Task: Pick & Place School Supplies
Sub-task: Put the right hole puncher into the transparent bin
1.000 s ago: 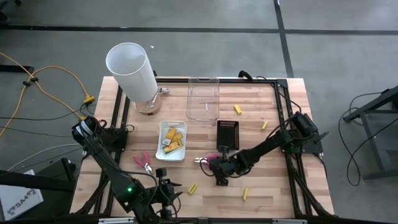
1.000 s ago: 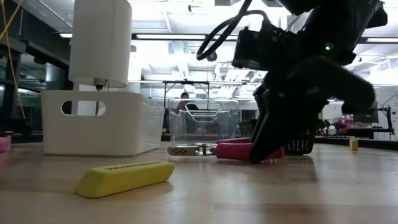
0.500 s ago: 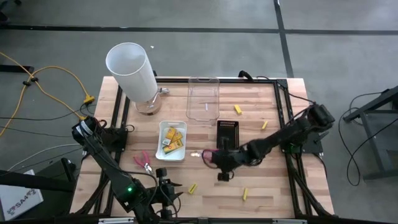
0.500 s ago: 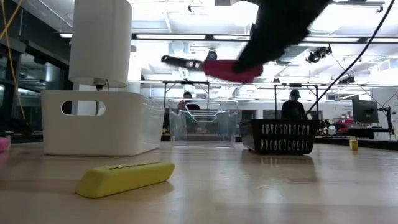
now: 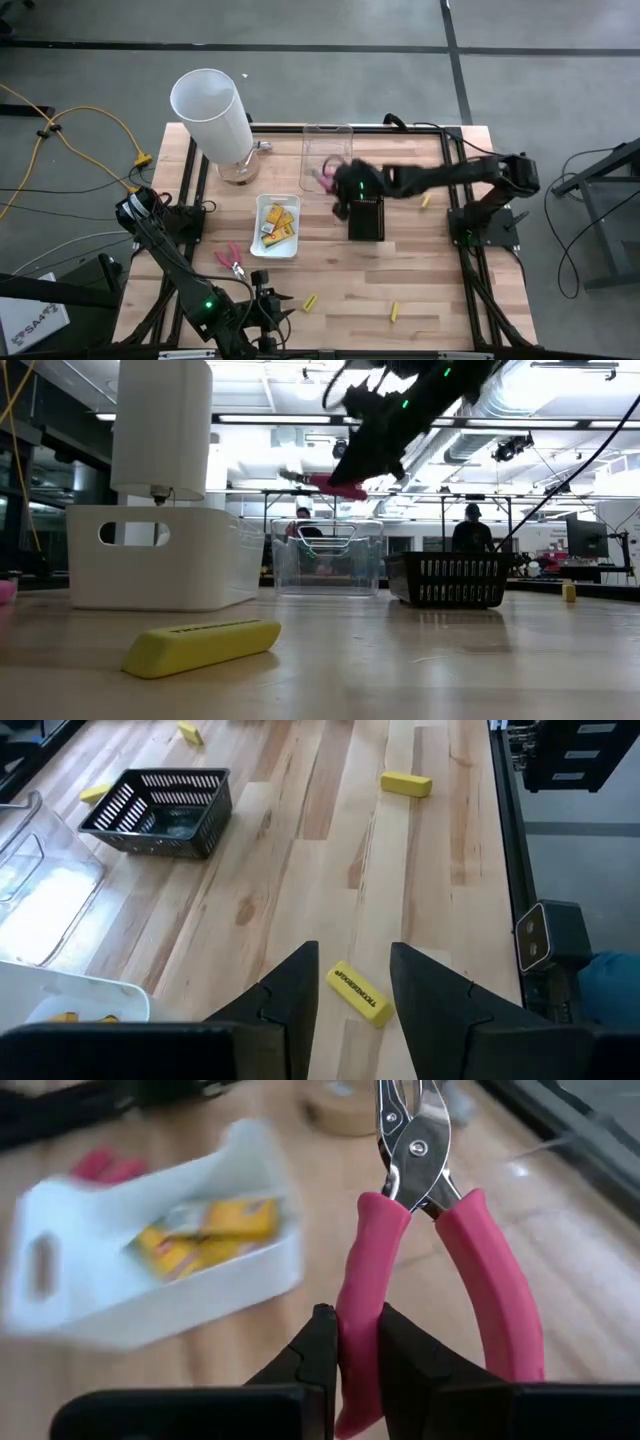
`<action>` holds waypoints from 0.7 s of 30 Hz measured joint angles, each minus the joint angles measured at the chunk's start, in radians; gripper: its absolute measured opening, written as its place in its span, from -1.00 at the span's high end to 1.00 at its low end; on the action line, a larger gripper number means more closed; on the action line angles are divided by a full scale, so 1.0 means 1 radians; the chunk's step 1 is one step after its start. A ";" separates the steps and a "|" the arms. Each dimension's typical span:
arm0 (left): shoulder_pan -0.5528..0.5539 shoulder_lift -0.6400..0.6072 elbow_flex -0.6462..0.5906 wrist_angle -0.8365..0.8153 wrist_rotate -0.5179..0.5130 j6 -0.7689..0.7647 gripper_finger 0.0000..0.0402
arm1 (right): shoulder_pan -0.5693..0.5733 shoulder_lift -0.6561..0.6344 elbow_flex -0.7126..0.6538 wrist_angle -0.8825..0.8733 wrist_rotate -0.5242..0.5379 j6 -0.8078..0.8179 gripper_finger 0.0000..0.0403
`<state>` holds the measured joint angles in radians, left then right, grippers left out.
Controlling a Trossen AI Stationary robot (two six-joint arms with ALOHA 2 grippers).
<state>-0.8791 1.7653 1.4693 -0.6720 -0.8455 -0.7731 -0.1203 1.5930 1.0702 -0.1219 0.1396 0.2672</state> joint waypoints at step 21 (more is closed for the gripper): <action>0.022 0.000 0.000 0.011 0.000 0.033 0.40 | -0.247 0.125 0.021 0.119 -0.205 0.059 0.80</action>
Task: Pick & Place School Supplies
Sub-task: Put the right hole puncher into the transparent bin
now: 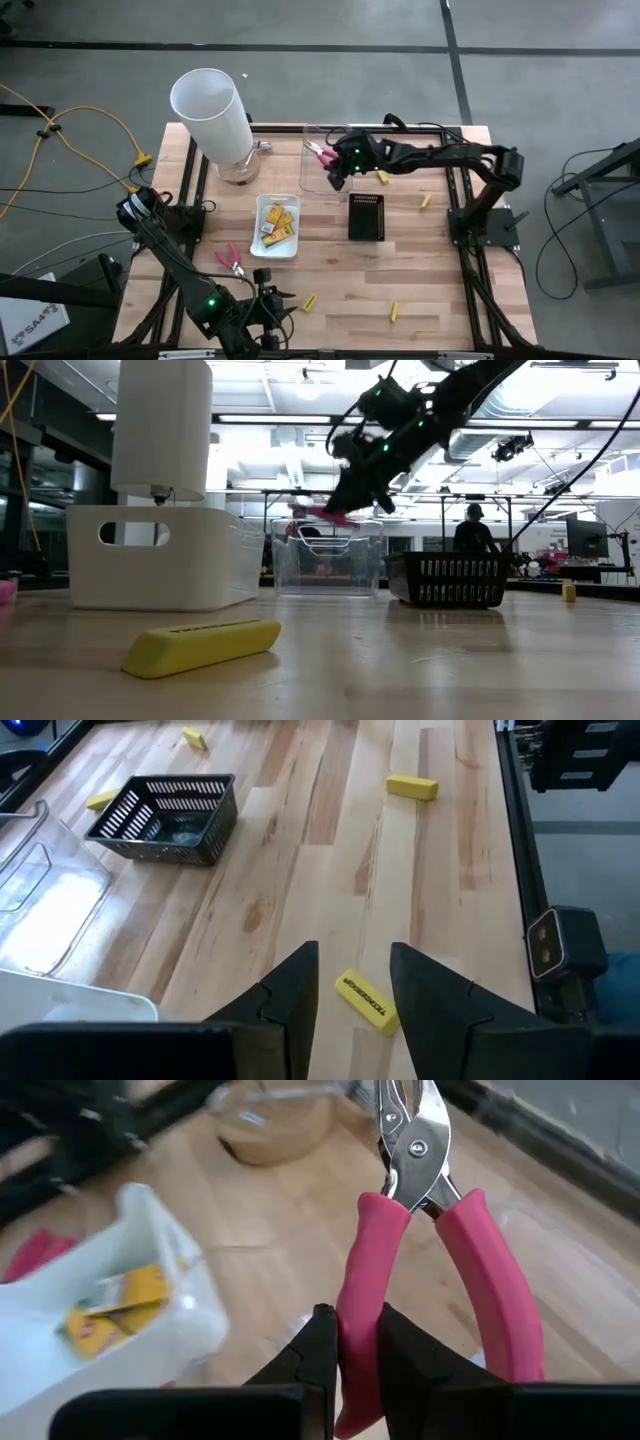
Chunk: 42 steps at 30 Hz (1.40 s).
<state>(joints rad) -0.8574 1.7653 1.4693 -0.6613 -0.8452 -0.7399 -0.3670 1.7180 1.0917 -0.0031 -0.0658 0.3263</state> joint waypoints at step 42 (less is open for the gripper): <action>-0.003 0.000 0.000 0.035 0.009 0.010 0.40 | 0.003 0.201 0.138 -0.211 0.019 0.115 0.77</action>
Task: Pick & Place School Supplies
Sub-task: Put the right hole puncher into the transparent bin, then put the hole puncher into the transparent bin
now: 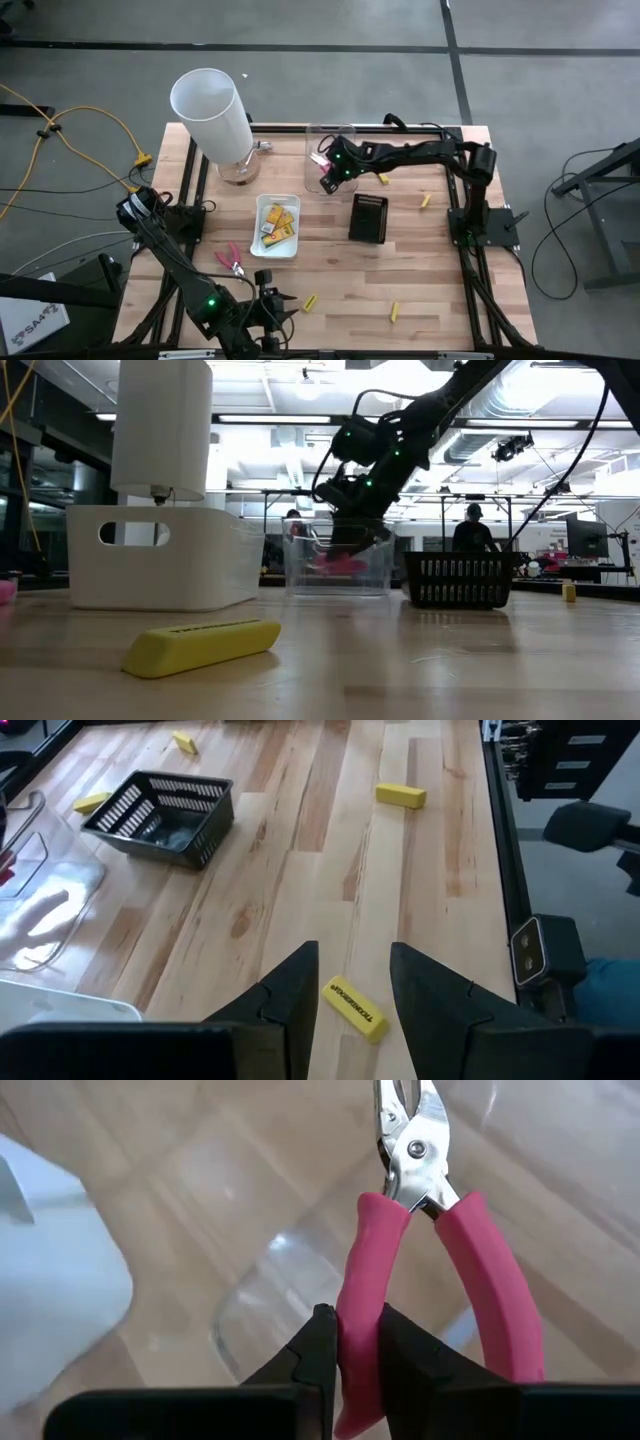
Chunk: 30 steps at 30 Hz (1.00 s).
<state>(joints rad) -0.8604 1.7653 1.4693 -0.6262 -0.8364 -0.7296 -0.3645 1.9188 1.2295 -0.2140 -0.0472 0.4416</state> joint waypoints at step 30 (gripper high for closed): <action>0.000 0.000 0.000 0.007 0.015 -0.004 0.40 | 0.004 0.002 0.000 0.085 -0.039 -0.029 0.35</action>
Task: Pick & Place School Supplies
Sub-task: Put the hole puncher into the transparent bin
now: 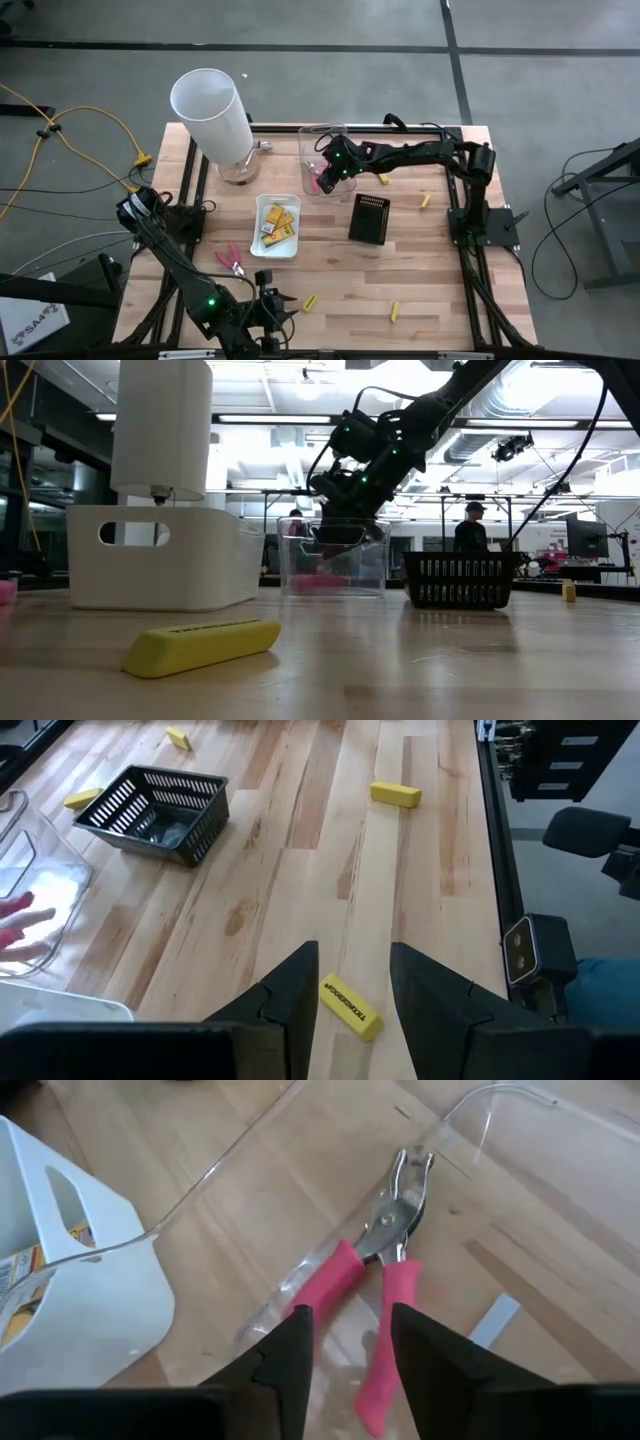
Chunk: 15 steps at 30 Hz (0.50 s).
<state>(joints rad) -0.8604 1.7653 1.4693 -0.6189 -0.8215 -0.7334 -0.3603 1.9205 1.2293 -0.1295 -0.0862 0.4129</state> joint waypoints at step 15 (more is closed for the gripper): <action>0.052 -0.004 0.000 0.010 0.120 0.083 0.40 | 0.000 -0.141 0.002 -0.055 -0.028 -0.051 0.34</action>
<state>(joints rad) -0.8082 1.7614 1.4696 -0.6093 -0.7013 -0.6499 -0.3605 1.7800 1.2312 -0.1846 -0.1144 0.3618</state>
